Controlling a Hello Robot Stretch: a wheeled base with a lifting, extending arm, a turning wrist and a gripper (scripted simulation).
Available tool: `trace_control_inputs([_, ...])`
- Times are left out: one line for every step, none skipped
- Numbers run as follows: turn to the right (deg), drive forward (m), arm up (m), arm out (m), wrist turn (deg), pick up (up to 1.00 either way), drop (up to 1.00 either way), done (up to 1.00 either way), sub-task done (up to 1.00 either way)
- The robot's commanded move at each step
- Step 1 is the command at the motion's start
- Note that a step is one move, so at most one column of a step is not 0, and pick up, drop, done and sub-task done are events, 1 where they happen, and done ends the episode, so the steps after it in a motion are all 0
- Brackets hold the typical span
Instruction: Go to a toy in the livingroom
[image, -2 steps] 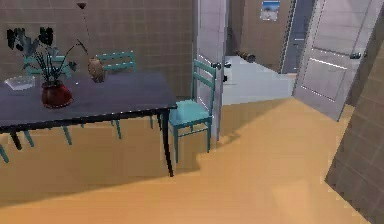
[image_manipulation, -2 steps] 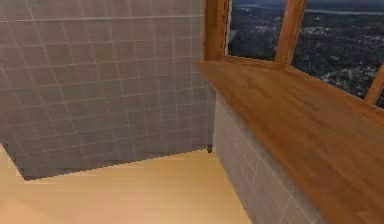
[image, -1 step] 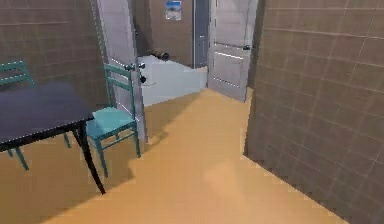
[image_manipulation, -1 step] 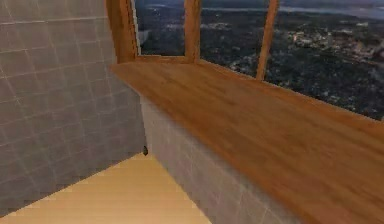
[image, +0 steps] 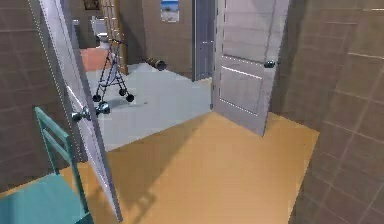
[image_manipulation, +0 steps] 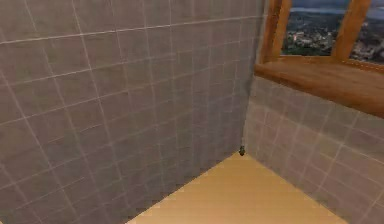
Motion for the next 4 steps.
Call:
trace_control_inputs([0.0,1.00,0.00,0.00,0.0,0.00,0.00,0.00,0.00])
trace_control_inputs([15.0,0.00,0.00,0.00,0.0,0.00,0.00,0.00,0.00])
trace_control_inputs([3.0,0.00,0.00,0.00,0.0,0.00,0.00,0.00,0.00])
trace_control_inputs([0.0,0.10,0.00,0.00,0.0,0.00,0.00,0.00,0.00])
